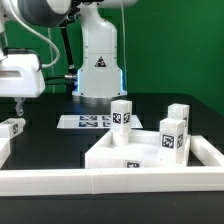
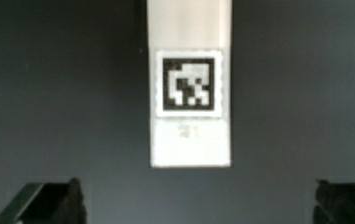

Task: Assemble square table

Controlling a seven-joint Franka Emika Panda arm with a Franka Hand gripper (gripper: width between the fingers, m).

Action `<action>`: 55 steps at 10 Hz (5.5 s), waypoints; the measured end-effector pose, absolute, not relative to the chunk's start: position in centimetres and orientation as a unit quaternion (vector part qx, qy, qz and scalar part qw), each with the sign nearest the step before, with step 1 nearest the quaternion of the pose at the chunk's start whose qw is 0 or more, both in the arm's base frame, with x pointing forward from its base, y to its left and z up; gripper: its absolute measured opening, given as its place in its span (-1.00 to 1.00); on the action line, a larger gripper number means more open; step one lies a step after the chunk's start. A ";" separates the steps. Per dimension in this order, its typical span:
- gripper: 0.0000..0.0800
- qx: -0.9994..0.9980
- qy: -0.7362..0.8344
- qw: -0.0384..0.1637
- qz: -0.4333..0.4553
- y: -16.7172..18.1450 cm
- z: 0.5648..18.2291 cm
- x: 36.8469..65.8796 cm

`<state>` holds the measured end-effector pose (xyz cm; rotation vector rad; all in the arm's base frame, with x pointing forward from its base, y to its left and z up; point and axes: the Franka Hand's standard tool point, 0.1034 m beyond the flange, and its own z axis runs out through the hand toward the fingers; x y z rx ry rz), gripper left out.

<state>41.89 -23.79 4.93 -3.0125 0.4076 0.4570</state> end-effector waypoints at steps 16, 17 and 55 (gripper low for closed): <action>0.62 -0.904 0.144 0.046 0.400 -23.4 1.6 40.0; 0.62 -0.903 0.143 0.046 0.403 -23.4 1.6 39.9; -0.27 -0.982 0.092 -0.064 -0.153 -8.2 12.3 56.6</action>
Offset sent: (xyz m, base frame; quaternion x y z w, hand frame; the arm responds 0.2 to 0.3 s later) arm -0.0024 -0.0108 -0.0023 -0.0682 -0.2665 0.0700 0.9589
